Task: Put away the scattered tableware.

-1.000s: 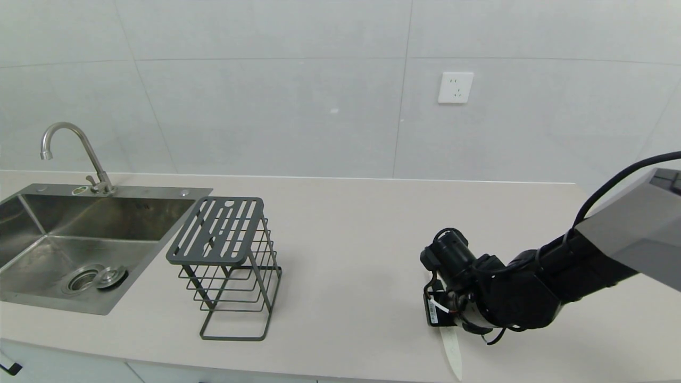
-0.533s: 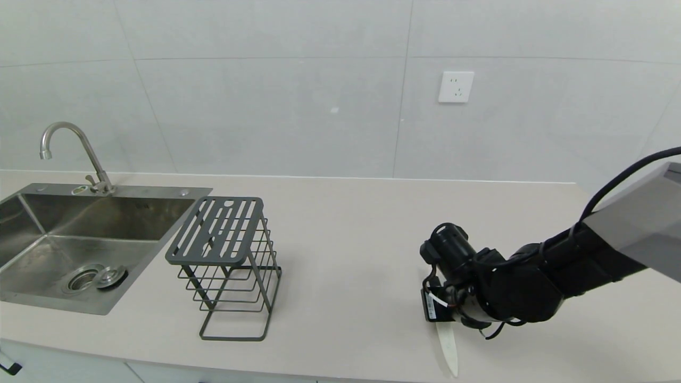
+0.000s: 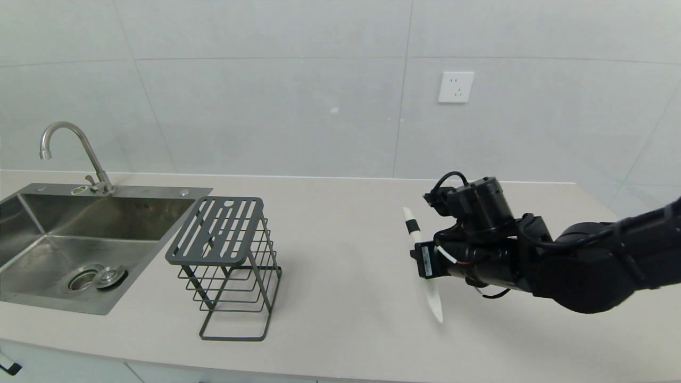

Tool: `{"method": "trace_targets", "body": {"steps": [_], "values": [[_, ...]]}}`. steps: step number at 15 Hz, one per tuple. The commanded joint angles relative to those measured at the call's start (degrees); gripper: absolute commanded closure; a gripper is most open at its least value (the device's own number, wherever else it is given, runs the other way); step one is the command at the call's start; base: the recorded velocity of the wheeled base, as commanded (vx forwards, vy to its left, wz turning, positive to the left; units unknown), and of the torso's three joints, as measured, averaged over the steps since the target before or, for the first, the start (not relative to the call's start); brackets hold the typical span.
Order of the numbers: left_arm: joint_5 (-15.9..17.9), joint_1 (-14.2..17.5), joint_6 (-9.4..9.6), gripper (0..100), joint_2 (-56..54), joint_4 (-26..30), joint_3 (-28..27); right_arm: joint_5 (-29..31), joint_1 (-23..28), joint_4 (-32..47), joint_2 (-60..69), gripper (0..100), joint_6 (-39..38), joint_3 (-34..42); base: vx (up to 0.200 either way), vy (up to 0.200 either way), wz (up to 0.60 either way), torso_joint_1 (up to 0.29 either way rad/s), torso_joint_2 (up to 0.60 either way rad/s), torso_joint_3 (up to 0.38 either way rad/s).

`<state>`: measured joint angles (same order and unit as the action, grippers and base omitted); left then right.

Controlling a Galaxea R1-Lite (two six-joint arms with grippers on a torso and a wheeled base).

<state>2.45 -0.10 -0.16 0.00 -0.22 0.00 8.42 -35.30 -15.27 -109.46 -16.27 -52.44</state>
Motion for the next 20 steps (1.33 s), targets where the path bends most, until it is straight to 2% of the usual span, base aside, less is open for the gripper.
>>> {"method": "trace_targets", "body": {"steps": [1,3,4,5,6,9,11,12,13,18,19,20], "values": [[0.01,0.01,-0.02,0,0.0,-0.04,0.0,-4.12,0.06,-2.39,7.68,100,4.94,0.68,0.0,0.0,0.0,0.0,0.0,0.0],[0.01,0.01,-0.02,0,0.0,-0.04,0.0,-10.62,0.06,-6.43,11.55,100,10.65,1.38,0.0,0.0,0.0,0.0,0.0,0.0],[0.01,0.01,-0.02,0,0.0,-0.04,0.0,-11.94,0.32,-9.07,12.08,100,13.64,2.35,0.0,0.0,0.0,0.0,0.0,0.0],[0.01,0.01,-0.02,0,0.0,-0.04,0.0,-15.81,0.85,-14.26,13.48,100,20.58,5.16,0.0,0.0,0.0,0.0,0.0,0.0],[0.01,0.01,-0.02,0,0.0,-0.04,0.0,-18.97,0.85,-15.31,13.83,100,24.27,6.48,0.0,0.0,0.0,0.0,0.0,0.0],[0.01,0.01,-0.02,0,0.0,-0.13,0.0,-21.61,-1.35,-15.57,14.98,100,31.22,8.06,0.0,0.0,0.0,0.0,0.0,0.0],[0.01,0.01,-0.02,0,0.0,-0.13,0.0,-23.01,-1.7,-19.88,15.24,100,34.91,14.39,0.0,0.0,0.0,0.0,0.0,0.0],[0.01,0.01,-0.02,0,0.0,-0.13,0.0,-23.01,-1.7,-19.88,15.24,100,34.91,14.39,0.0,0.0,0.0,0.0,0.0,0.0],[0.01,0.01,-0.11,0,0.0,-0.13,0.0,-24.51,-1.43,-23.22,16.73,100,36.93,20.1,0.0,0.0,0.0,0.0,0.0,0.0],[0.27,0.01,0.25,0,0.0,-0.13,0.0,-25.74,0.76,-23.13,24.38,100,37.46,25.02,0.0,0.0,0.0,0.0,0.0,0.0],[0.71,0.01,0.69,0,0.0,0.04,0.0,-25.83,0.76,-22.87,24.91,100,37.54,25.37,0.0,0.0,0.0,0.0,0.0,0.0],[2.21,0.01,2.36,0,0.0,-1.19,0.0,-26.09,0.76,-22.34,24.91,100,37.54,25.37,0.0,0.0,0.0,0.0,0.0,0.0]]}}
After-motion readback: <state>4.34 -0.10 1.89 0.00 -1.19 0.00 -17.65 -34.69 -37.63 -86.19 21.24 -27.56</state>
